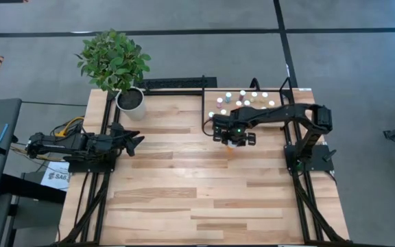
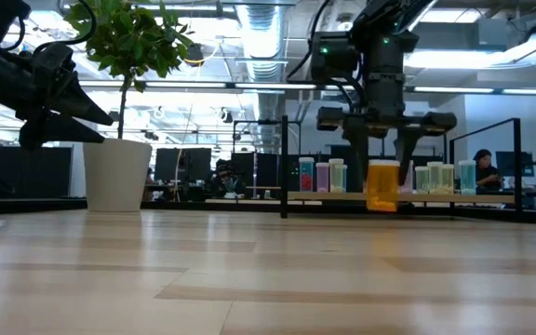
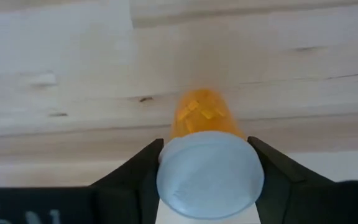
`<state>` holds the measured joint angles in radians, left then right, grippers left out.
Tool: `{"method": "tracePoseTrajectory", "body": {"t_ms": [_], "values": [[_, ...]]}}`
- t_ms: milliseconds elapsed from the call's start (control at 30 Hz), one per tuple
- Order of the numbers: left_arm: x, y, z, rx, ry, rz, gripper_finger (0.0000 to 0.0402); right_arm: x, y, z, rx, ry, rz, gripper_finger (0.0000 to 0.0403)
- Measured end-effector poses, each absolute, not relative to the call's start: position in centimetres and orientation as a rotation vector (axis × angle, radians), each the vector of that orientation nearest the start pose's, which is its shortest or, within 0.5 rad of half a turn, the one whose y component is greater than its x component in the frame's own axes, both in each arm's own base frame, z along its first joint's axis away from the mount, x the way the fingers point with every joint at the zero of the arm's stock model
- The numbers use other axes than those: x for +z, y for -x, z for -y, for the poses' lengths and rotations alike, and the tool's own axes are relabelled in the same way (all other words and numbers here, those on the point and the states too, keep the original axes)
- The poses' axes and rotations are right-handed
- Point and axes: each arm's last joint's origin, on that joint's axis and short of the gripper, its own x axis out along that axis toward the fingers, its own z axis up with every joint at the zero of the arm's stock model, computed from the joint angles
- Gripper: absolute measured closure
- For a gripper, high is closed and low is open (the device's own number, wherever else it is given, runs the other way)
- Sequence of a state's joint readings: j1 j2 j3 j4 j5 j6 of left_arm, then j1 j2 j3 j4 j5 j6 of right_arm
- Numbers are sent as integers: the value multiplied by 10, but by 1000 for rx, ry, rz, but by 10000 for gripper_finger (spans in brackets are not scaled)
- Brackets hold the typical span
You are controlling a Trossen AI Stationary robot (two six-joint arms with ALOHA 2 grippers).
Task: Pick and place medicine bottles onto shelf by color
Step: Put the orange pill bottle on the shelf
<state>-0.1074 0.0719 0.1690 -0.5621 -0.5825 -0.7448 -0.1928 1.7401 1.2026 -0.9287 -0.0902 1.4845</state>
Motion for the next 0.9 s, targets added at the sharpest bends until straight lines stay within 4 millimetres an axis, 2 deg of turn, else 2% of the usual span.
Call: {"method": "tracePoseTrajectory", "body": {"t_ms": [167, 367, 500, 700, 900], "values": [[165, -78, -8, 602, 560, -245, 191, 205, -311, 68, -1196, -1394, -1105, 204], [165, -78, -8, 603, 560, -245, 191, 220, -310, 86, -1267, -1384, -1045, 181], [165, -78, -8, 603, 560, -245, 191, 227, -306, 101, -1285, -1390, -1028, 199], [165, -78, -8, 603, 560, -244, 191, 227, -300, 119, -1320, -1421, -1000, 206], [165, -78, -8, 602, 560, -245, 191, 227, -293, 135, -1353, -1450, -973, 190]]}}
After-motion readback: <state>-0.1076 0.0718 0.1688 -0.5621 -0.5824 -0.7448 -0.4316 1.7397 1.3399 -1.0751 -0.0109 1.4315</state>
